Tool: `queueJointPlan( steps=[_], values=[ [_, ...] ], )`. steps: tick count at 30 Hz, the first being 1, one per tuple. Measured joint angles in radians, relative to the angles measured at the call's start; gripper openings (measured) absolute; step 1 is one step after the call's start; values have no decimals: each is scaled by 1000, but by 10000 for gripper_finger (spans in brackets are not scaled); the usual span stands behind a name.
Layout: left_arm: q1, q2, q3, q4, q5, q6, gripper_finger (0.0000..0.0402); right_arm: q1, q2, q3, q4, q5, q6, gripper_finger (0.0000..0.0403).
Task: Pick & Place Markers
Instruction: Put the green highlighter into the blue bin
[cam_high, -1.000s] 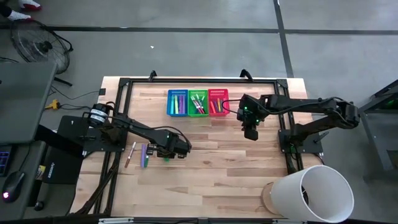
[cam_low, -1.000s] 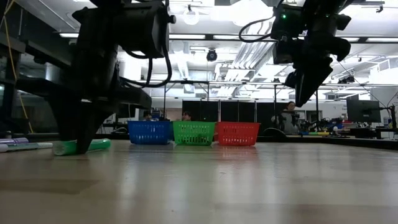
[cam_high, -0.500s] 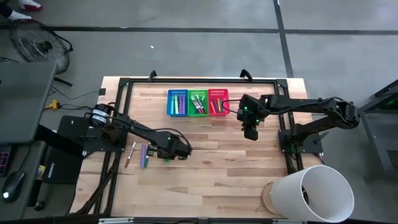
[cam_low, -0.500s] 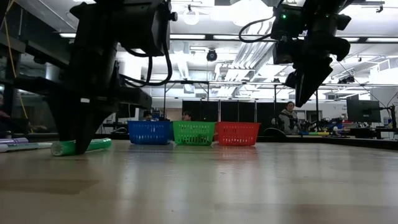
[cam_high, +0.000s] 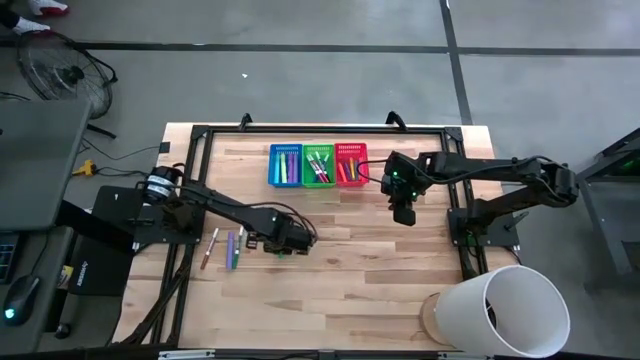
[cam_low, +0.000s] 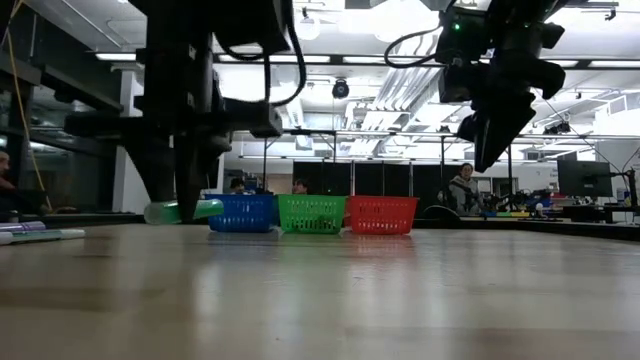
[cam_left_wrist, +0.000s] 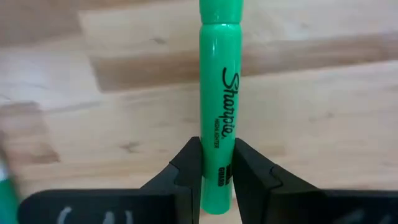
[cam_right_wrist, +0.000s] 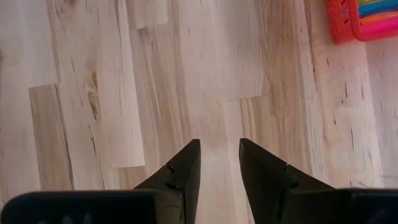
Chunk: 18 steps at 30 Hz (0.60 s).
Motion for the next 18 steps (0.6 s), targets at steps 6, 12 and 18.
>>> queueJointPlan(
  steps=[6, 12, 18],
  values=[
    [78, -1, 82, -39, -34, 114, 59, -27, -49, 0, -12, 1, -23, 99],
    [189, -1, 211, -110, -93, 279, 59, -82, -149, 0, 3, 2, -27, 99],
    [307, -3, 320, -201, -119, 433, 59, -129, -208, 0, 8, 2, -30, 99]
  ],
)
